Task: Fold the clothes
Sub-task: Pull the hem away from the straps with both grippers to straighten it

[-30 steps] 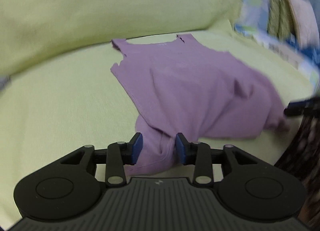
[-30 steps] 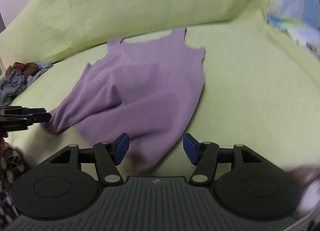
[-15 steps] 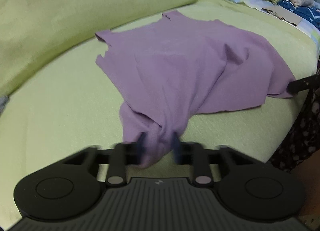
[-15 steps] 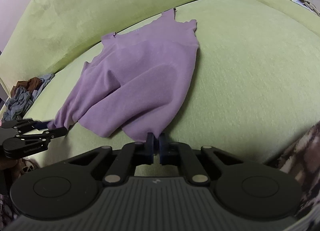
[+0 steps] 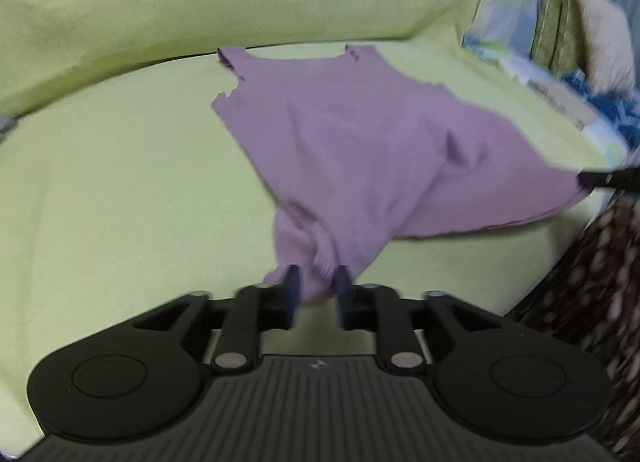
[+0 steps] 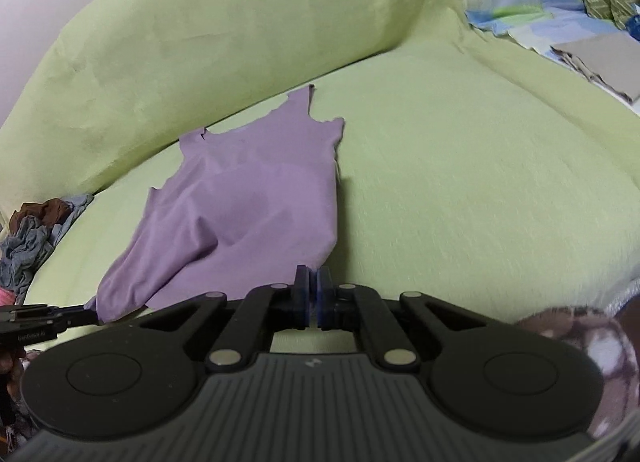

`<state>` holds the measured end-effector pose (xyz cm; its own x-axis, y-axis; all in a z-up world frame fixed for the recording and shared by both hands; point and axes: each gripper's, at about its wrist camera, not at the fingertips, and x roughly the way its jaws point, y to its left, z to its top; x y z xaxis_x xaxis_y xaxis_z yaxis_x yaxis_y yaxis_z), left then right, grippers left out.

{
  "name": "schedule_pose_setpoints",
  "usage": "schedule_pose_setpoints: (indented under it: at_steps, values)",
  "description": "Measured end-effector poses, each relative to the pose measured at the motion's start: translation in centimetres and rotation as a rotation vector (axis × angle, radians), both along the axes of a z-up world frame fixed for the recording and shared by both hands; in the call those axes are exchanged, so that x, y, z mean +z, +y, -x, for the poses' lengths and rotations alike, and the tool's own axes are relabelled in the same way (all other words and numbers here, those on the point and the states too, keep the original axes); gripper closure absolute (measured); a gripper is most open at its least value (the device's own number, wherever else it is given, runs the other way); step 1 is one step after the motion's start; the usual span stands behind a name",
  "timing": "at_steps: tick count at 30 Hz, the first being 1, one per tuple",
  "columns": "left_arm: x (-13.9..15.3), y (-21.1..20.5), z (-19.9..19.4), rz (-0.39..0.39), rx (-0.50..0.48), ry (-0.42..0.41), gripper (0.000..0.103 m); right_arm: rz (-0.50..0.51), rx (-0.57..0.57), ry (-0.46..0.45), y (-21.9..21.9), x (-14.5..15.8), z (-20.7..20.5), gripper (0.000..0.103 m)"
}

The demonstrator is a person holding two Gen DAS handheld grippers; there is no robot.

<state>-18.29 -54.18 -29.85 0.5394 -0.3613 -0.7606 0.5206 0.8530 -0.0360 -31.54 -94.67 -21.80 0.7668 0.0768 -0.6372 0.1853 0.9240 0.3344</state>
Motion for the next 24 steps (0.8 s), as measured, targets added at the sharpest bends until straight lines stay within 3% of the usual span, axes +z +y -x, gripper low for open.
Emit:
schedule_pose_setpoints:
  at_steps: [6,8,11,13,14,15,16,17,20,22,24]
  values:
    - [-0.6,-1.8,0.8,-0.124,-0.066,-0.087,0.057,0.113,0.028,0.012,1.3,-0.5,0.2,0.098]
    - [-0.9,-2.6,0.8,-0.192,-0.088,-0.129,0.057,0.141,0.054,0.019,1.9,-0.5,0.3,0.088]
    - [-1.3,-3.3,0.5,-0.223,-0.14,-0.153,0.057,0.217,0.187,0.047,3.5,-0.6,0.3,0.074]
    - [-1.7,-3.6,-0.1,-0.215,-0.181,-0.128,0.057,0.271,0.271,0.061,4.7,-0.8,0.3,0.073]
    - [-1.8,-3.7,-0.4,-0.208,-0.2,-0.103,0.059,0.312,0.308,0.064,5.4,-0.9,0.3,0.073]
    - [-2.0,-3.7,-0.7,-0.195,-0.212,-0.075,0.078,0.375,0.356,0.071,6.3,-1.2,0.3,0.072]
    - [-2.1,-3.6,-1.0,-0.179,-0.218,-0.048,0.097,0.44,0.406,0.082,7.2,-1.5,0.3,0.072]
    - [-2.1,-3.5,-1.3,-0.165,-0.218,-0.031,0.097,0.517,0.461,0.095,8.1,-1.8,0.3,0.07]
    - [-1.4,-2.1,-2.6,-0.001,-0.201,0.05,0.098,0.761,0.611,0.13,10.5,-3.3,0.4,0.066]
    - [-0.6,-0.5,-3.6,0.191,-0.17,0.122,0.098,0.906,0.681,0.147,11.4,-4.3,0.4,0.066]
    - [0.1,0.9,-4.3,0.348,-0.144,0.175,0.098,0.961,0.706,0.145,11.5,-4.6,0.2,0.066]
